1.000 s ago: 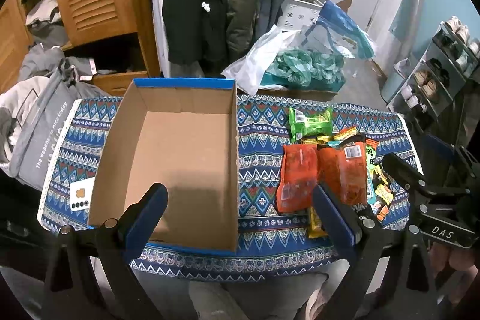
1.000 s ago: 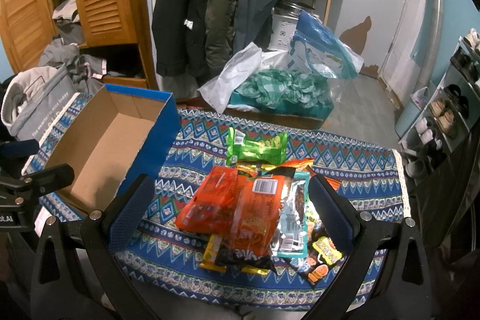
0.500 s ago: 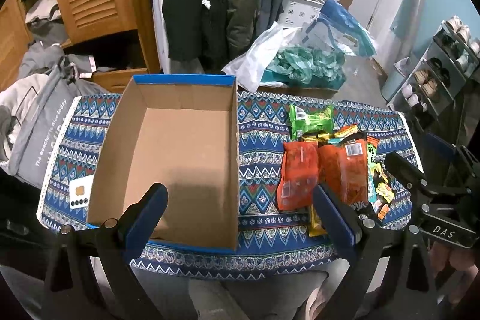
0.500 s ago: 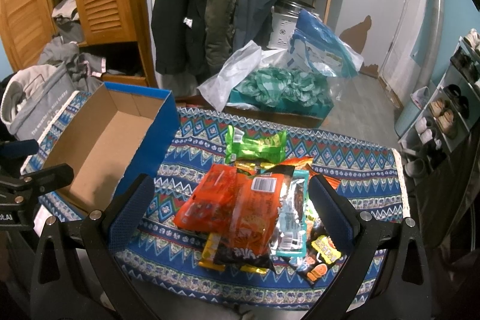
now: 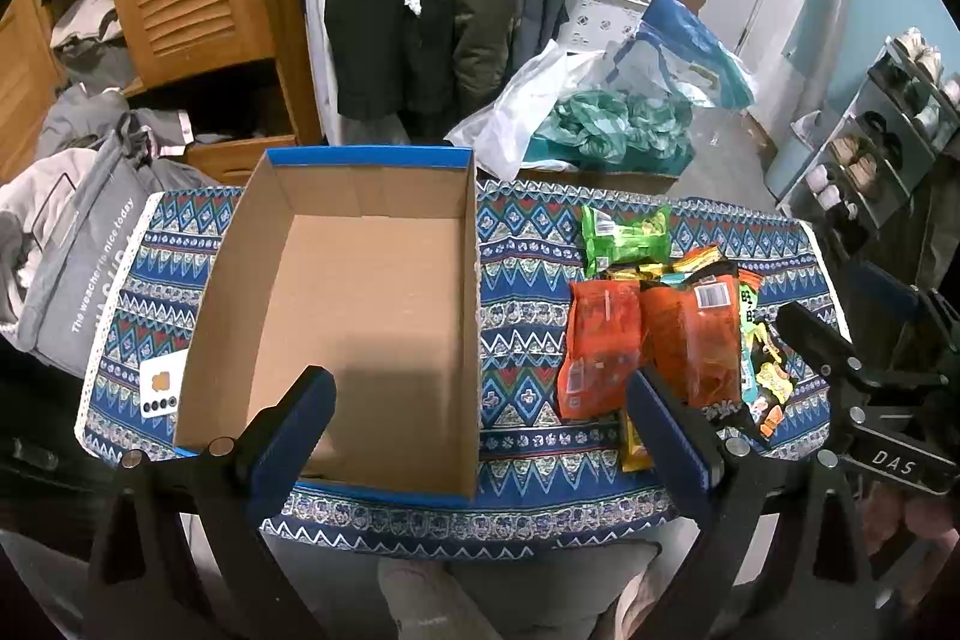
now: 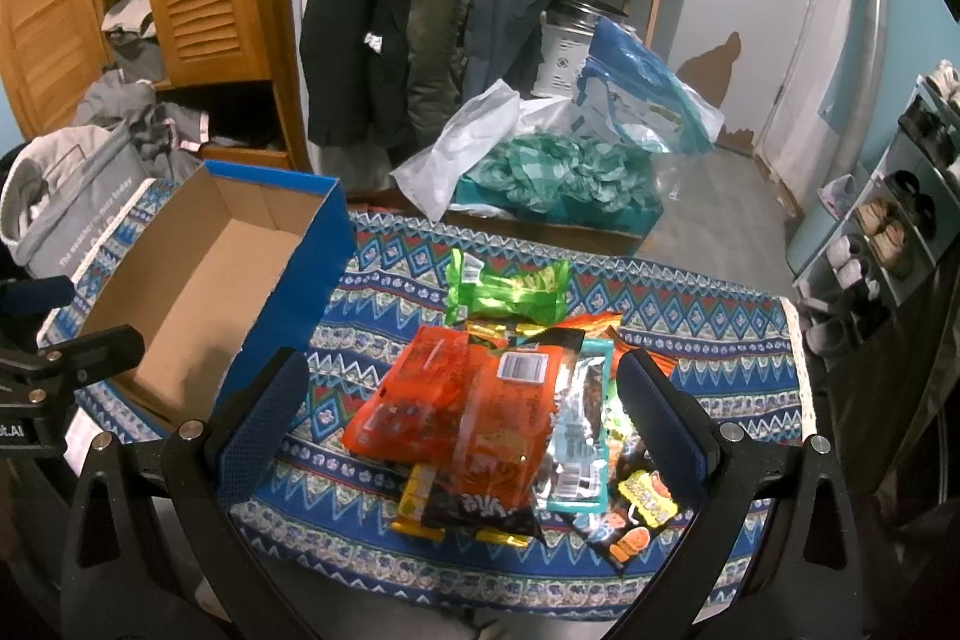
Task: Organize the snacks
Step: 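Move both grippers forward over the snack pile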
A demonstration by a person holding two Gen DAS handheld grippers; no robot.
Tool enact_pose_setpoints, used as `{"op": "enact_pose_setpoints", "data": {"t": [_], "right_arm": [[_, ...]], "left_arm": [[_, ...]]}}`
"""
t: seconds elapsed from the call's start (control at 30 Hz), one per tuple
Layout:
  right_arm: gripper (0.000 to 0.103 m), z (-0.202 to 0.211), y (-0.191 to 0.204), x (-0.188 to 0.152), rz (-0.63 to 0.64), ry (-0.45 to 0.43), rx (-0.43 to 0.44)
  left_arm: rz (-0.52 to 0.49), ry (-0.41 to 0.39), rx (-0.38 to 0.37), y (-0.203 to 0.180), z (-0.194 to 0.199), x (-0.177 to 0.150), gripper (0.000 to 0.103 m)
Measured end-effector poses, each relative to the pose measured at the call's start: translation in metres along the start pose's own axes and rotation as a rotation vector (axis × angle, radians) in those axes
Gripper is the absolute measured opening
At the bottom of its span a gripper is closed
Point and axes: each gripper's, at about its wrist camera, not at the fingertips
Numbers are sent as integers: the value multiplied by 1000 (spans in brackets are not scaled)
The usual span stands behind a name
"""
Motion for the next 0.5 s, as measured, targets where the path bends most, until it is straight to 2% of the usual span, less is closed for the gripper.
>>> {"op": "enact_pose_setpoints", "data": {"t": [0.3, 0.5], "right_arm": [[100, -3, -12, 1, -11, 11, -9], [100, -15, -22, 0, -34, 49, -33]], "left_arm": [[-11, 33, 4, -6, -17, 0, 98], [-1, 98, -40, -18, -34, 5, 98]]}}
Point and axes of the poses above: each gripper's, at about its wrist camera, not at the fingertips, and z roughly against the way its jaws point, y to its left, x to its top, and after that the axes turned 8 degrees about x, right-handed
